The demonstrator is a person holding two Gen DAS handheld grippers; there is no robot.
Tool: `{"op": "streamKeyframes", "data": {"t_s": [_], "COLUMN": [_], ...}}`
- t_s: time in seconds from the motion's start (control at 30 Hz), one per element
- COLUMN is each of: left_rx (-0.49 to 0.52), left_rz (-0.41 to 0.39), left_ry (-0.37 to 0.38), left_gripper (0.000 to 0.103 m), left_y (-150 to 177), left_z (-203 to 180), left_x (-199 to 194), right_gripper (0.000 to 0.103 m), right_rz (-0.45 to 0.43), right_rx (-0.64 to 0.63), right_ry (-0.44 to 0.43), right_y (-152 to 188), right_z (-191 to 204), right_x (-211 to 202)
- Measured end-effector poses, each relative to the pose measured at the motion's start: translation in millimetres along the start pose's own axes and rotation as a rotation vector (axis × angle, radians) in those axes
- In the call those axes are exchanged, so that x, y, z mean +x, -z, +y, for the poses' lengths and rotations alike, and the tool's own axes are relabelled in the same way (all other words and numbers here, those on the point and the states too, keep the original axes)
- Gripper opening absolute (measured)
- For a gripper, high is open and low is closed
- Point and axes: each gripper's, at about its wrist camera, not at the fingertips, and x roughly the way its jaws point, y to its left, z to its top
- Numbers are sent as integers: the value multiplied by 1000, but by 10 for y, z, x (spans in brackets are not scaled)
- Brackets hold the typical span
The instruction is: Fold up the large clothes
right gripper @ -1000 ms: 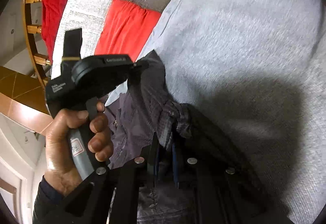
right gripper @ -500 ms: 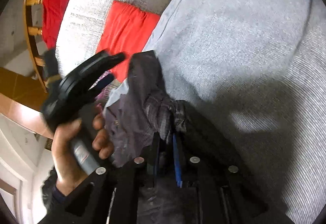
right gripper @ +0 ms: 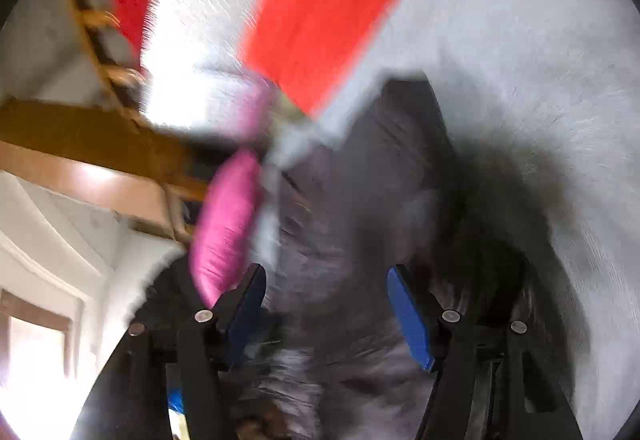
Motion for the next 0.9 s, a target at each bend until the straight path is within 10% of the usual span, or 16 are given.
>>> {"op": "streamKeyframes", "data": {"t_s": [0.07, 0.33, 0.57, 0.73, 0.77, 0.83, 0.9], "left_rx": [-22, -271, -598, -576, -556, -516, -503], "left_rz": [42, -25, 50, 97, 105, 173, 181], "left_ry": [-31, 28, 148, 202, 186, 140, 127], "left_gripper": [73, 73, 73, 72, 65, 13, 6], "left_y": [147, 314, 556, 546, 520, 471, 408], "left_z": [189, 901, 1734, 1592, 1542, 1472, 1476], "left_x": [84, -185, -105, -45, 13, 151, 166], "right_gripper": [40, 76, 73, 74, 76, 78, 78], "right_rz": [-46, -130, -93, -77, -66, -30, 6], "right_rx": [70, -71, -95, -278, -306, -367, -367], "right_ry": [100, 39, 198, 179, 180, 229, 321], "right_y": [-50, -183, -341, 47, 125, 294, 362], "right_z": [-222, 351, 168, 615, 653, 664, 520], "right_x": [72, 68, 390, 206, 190, 261, 385]}}
